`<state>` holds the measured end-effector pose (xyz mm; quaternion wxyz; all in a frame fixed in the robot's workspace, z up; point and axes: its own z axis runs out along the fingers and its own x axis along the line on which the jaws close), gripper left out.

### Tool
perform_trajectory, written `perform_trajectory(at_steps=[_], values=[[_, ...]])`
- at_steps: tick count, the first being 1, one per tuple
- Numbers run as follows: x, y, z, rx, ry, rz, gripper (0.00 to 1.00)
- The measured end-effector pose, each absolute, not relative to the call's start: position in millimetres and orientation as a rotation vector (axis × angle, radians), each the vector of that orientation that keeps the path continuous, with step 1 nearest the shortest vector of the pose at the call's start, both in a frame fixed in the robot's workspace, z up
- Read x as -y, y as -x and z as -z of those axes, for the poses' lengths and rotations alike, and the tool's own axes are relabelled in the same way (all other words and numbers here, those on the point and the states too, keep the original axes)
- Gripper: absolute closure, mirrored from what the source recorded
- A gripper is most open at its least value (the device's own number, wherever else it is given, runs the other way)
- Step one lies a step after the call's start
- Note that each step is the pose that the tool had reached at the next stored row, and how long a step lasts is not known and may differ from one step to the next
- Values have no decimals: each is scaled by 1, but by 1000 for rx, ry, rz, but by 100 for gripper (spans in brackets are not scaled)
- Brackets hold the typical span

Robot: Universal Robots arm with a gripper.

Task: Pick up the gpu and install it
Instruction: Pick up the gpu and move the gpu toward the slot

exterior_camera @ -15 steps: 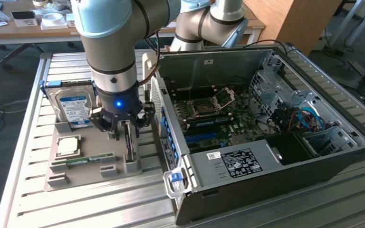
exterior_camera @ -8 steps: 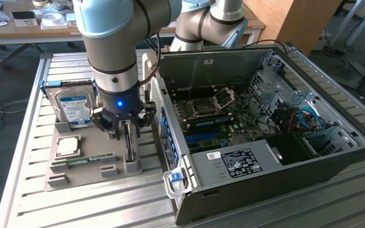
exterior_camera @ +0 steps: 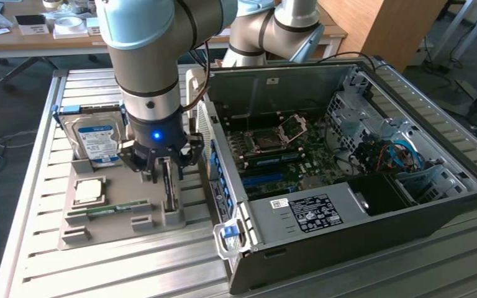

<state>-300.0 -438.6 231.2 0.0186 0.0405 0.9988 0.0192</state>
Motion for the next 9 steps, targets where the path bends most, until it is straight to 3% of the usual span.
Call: perform_trajectory(at_steps=[2,3,9], values=[[439,300,-231,-3101,-126,-59,49],[439,300,-231,-3101,-126,-60,55],[439,300,-231,-3101,-126,-60,55]])
